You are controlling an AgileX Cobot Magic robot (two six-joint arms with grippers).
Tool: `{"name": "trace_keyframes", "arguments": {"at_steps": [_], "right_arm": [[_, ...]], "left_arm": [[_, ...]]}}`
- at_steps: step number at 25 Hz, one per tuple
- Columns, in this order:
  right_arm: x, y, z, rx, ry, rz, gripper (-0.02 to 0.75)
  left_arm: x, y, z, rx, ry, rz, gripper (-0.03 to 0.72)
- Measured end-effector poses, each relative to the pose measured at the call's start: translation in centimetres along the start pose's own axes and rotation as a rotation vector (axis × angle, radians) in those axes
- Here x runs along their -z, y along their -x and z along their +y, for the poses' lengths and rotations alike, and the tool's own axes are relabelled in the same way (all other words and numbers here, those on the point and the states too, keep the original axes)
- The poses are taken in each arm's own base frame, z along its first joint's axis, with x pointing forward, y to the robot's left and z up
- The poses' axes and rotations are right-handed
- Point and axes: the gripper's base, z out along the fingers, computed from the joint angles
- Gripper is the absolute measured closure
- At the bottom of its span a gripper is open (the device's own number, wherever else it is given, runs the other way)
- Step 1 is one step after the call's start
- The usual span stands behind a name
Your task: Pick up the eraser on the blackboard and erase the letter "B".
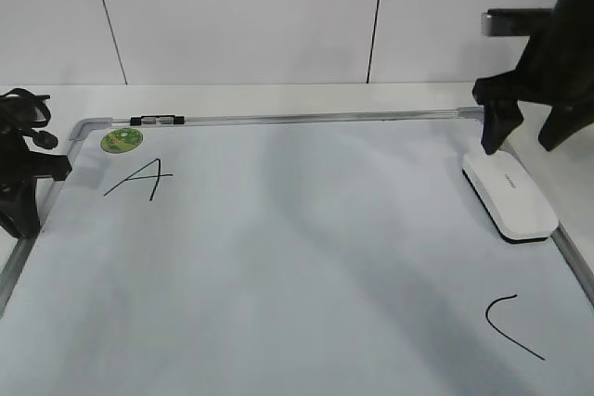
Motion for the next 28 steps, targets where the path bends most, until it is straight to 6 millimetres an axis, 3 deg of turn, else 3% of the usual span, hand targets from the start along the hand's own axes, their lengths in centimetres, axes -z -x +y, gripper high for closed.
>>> {"name": "trace_keyframes", "arguments": {"at_steps": [3,6,11,14,20,28], "right_arm": [[2.0,1.1,0.0,0.002,-0.001,-0.066,0.147],[2.5,1.2,0.2,-0.003,0.015,-0.079,0.148],[4.3,0.7,0.4,-0.005,0.030,-0.116,0.148],[5.9,0.2,0.5,-0.005,0.034,-0.155,0.148],[11.2,-1.8,0.7,0.001,0.033,-0.282,0.150],[17.8,-6.6,1.3,0.003,0.064,-0.442,0.152]], "left_arm": [[0.0,0.0,0.0,0.000,0.000,0.000,0.658],[0.0,0.0,0.0,-0.004,0.000,0.000,0.638],[0.0,-0.1,0.0,-0.014,0.001,0.011,0.484],[0.3,0.1,0.0,-0.016,0.000,0.024,0.433],[3.2,0.6,-0.3,-0.027,-0.003,-0.015,0.419],[7.2,-0.7,-0.6,-0.038,-0.002,-0.106,0.423]]}}
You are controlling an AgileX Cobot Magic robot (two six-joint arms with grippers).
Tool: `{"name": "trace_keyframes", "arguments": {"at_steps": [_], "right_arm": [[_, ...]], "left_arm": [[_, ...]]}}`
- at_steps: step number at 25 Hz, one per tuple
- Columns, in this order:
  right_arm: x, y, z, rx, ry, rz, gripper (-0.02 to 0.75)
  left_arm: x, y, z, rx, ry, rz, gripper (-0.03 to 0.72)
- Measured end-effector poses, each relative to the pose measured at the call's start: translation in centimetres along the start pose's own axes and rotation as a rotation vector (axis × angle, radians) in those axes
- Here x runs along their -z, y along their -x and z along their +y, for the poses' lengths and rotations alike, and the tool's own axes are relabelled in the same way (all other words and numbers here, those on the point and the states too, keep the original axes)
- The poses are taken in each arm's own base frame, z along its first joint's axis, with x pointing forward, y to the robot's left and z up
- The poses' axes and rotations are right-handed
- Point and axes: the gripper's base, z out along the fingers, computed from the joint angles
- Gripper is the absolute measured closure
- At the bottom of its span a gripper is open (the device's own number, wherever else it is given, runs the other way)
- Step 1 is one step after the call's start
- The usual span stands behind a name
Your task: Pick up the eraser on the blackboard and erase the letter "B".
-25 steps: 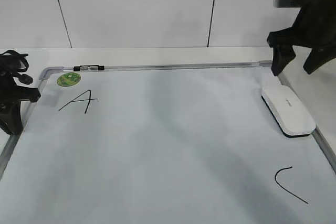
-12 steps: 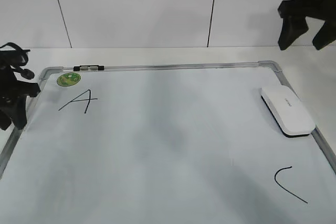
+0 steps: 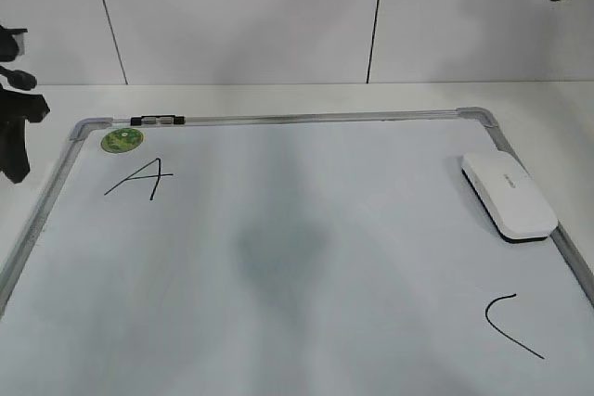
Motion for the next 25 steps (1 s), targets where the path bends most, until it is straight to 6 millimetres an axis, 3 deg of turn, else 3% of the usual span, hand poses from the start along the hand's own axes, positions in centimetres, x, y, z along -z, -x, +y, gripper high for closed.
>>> {"name": "trace_keyframes", "arguments": {"at_steps": [4,8,18,22,25], "right_arm": [[2.6,-3.1,0.4,-0.006,0.023,-0.015,0.152],[4.4,-7.3,0.6,-0.007,0.027,-0.009,0.152],[8.9,-18.8,1.0,0.005,0.028,-0.126,0.153],[10.4,-23.5,1.1,0.016,0.029,-0.225,0.153],[10.8,-26.7,1.1,0.025,0.024,-0.295,0.153]], "left_arm": [[3.1,-1.0,-0.3,-0.007,-0.003,-0.080,0.446],[6.3,-4.0,-0.6,-0.013,-0.006,-0.150,0.450],[12.3,-15.8,-1.1,-0.035,-0.001,-0.355,0.452],[13.6,-20.8,-1.3,-0.046,-0.003,-0.461,0.452],[13.4,-24.3,-1.3,-0.051,-0.009,-0.515,0.452]]}}
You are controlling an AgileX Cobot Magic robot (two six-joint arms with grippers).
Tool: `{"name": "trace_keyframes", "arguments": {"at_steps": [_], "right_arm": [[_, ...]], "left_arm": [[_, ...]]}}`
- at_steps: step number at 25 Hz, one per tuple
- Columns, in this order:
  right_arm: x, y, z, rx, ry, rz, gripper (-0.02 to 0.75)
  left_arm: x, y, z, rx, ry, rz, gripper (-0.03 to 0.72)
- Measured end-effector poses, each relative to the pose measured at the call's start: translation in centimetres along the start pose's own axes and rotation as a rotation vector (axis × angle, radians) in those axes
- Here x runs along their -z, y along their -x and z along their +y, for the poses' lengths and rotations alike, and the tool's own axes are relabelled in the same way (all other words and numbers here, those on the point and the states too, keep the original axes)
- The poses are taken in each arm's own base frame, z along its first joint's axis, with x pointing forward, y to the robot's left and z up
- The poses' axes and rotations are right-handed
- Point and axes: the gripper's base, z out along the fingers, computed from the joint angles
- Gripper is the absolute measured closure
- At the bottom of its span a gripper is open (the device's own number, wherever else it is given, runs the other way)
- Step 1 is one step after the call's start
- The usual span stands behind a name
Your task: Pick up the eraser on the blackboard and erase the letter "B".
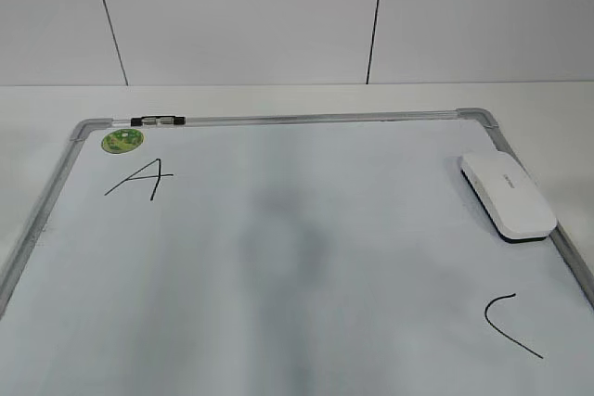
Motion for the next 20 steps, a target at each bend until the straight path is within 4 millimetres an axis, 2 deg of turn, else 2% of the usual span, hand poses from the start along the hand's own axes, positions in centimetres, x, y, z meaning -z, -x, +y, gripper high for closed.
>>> {"name": "trace_keyframes", "arguments": {"at_steps": [4,7,13,17,20], "right_arm": [[0.4,-3.4,0.0,0.007,-0.001,-0.057,0.153],[0.0,-5.7,-0.1,0.010,-0.001,-0.077,0.153],[-1.9,-8.9,-0.9,0.026,-0.064,-0.064,0.153],[-2.1,-9.6,-1.8,0.054,-0.159,-0.087,0.153],[-2.0,-9.5,-2.1,0.065,-0.197,-0.103,0.153]], "left_arm": [[1.7,-4.3,-0.3,-0.017,-0.017,-0.101,0.452],[2.2,-7.6,-0.4,-0.031,-0.018,-0.171,0.452],[2.1,-13.3,-0.4,-0.055,-0.018,-0.318,0.452],[1.3,-15.7,-0.3,-0.062,-0.017,-0.387,0.452],[1.2,-15.9,-0.3,-0.065,-0.016,-0.426,0.452]]}}
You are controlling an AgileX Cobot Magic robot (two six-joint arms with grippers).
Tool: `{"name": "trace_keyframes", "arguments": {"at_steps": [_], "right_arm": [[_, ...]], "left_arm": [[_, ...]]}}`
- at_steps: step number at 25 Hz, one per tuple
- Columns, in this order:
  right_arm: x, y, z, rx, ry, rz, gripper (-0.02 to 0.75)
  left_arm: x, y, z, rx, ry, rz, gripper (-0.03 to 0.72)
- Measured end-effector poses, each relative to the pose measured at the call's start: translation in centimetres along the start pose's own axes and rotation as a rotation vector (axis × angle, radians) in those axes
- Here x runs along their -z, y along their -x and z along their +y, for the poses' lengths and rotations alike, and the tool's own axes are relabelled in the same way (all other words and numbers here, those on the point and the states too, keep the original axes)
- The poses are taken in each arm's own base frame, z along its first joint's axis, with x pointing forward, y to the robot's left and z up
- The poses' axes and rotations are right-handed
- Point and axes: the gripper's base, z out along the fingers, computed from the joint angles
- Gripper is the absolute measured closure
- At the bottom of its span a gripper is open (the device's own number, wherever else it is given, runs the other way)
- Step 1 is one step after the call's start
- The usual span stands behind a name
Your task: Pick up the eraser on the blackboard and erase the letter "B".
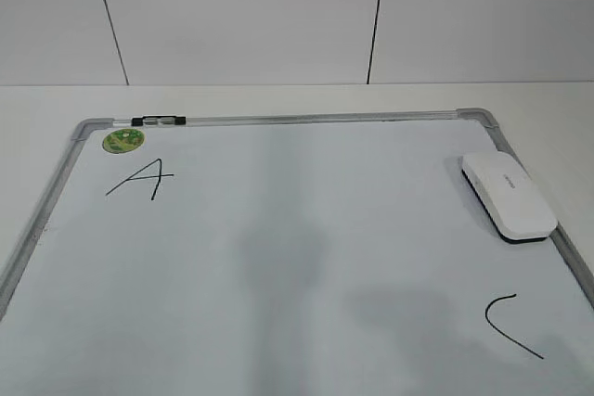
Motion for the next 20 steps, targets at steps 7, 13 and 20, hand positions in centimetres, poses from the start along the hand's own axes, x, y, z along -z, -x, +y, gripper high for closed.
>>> {"name": "trace_keyframes", "arguments": {"at_steps": [7,13,20], "right_arm": [[0.0,0.0,0.1,-0.002,0.004,-0.038,0.153],[-0.3,0.0,0.6,-0.022,0.058,-0.051,0.153],[-0.7,0.0,0.9,-0.027,0.087,-0.062,0.153]], "left_arm": [[-0.9,0.4,0.3,-0.001,0.021,-0.074,0.452],[-1.0,0.4,0.3,-0.002,0.022,-0.082,0.452],[-1.0,0.4,0.3,-0.003,0.023,-0.082,0.451]]}}
